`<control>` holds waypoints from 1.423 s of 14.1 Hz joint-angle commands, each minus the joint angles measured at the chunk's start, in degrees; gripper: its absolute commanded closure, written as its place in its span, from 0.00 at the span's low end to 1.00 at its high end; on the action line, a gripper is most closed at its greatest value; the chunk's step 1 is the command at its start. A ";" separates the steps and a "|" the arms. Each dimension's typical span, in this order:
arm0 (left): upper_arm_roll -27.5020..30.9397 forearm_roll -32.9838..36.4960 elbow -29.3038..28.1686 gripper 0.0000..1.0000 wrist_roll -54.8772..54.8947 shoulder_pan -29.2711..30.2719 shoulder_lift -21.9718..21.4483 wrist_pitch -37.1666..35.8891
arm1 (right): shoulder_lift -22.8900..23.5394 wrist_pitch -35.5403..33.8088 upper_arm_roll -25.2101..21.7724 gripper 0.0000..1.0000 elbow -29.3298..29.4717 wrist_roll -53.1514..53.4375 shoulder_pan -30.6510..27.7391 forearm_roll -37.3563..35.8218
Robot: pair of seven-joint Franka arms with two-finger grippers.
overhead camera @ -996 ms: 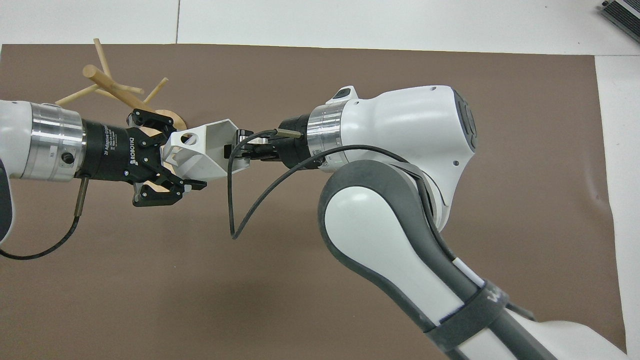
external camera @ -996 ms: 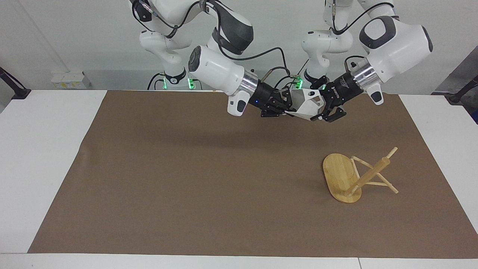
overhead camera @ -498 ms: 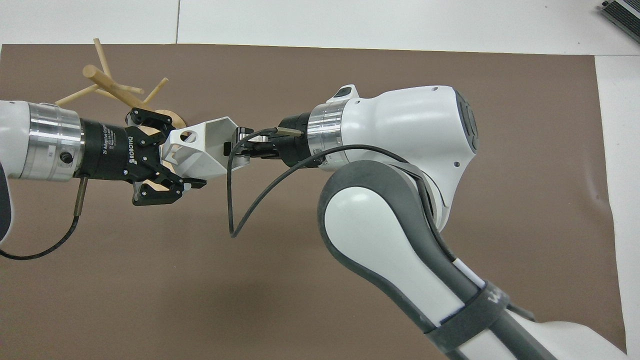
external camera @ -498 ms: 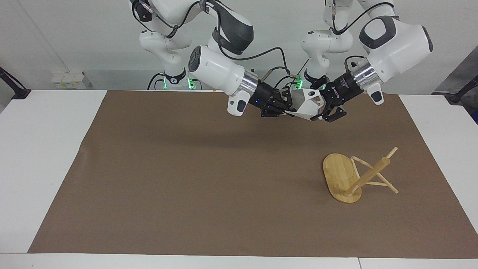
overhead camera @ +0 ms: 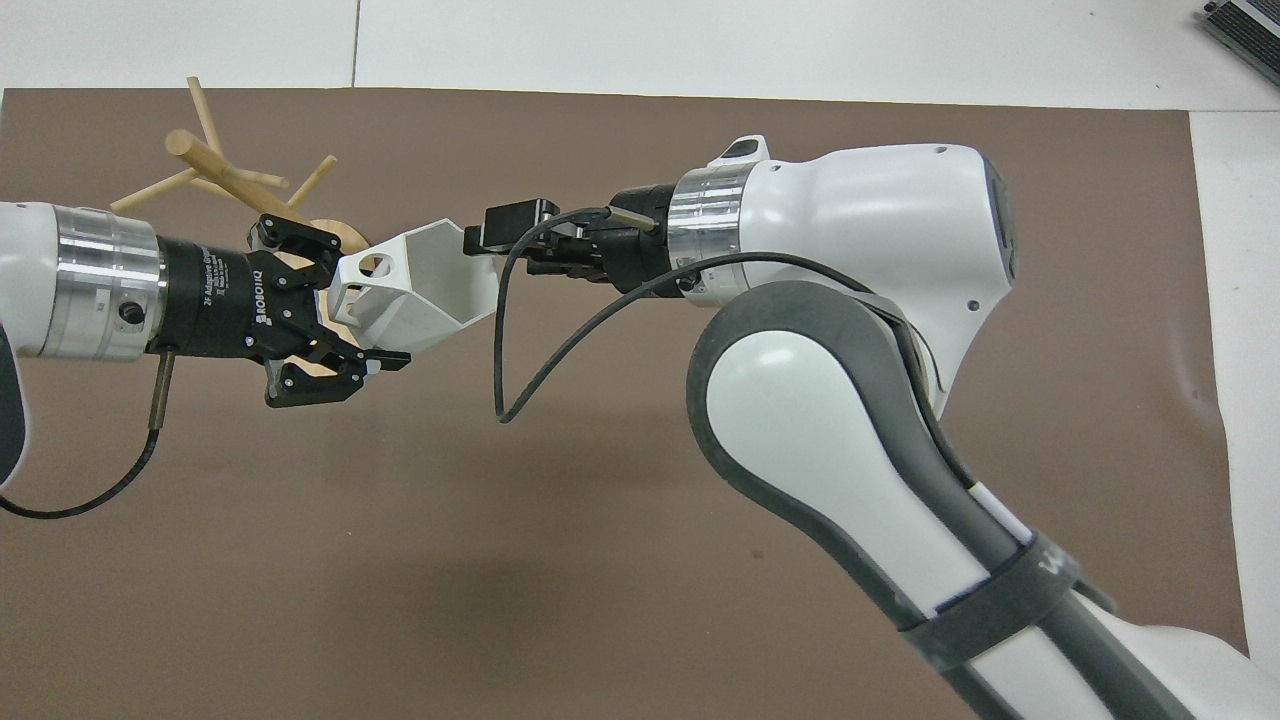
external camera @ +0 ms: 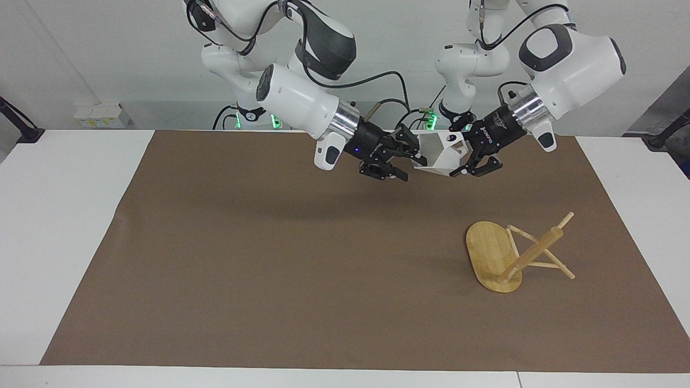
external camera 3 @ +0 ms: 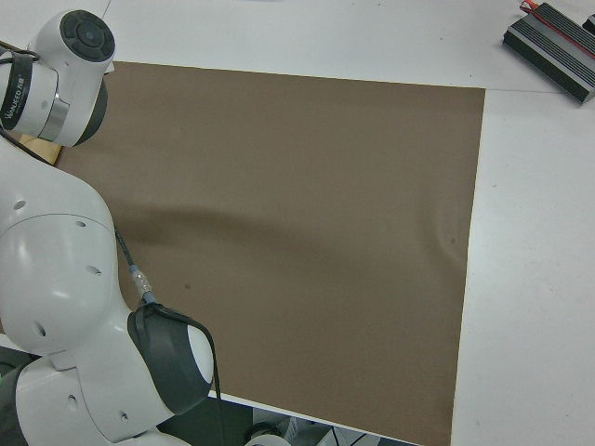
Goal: Hang cup on rack
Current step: 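Open the right gripper and withdraw it while the left gripper holds the cup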
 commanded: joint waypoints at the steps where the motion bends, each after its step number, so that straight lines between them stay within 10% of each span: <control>1: 0.35 -0.92 -1.65 1.00 -0.62 -0.32 -1.43 1.14 | -1.21 0.47 0.06 0.00 0.17 0.43 -1.82 0.13; 14: 0.52 0.14 -8.23 1.00 -11.95 0.20 -1.52 19.32 | -4.81 -16.74 -5.48 0.00 -0.54 2.72 -16.93 -49.41; 20: 0.52 1.72 -10.96 1.00 -17.23 0.20 0.68 26.01 | -7.27 -37.29 -6.10 0.00 4.63 2.45 -22.38 -53.57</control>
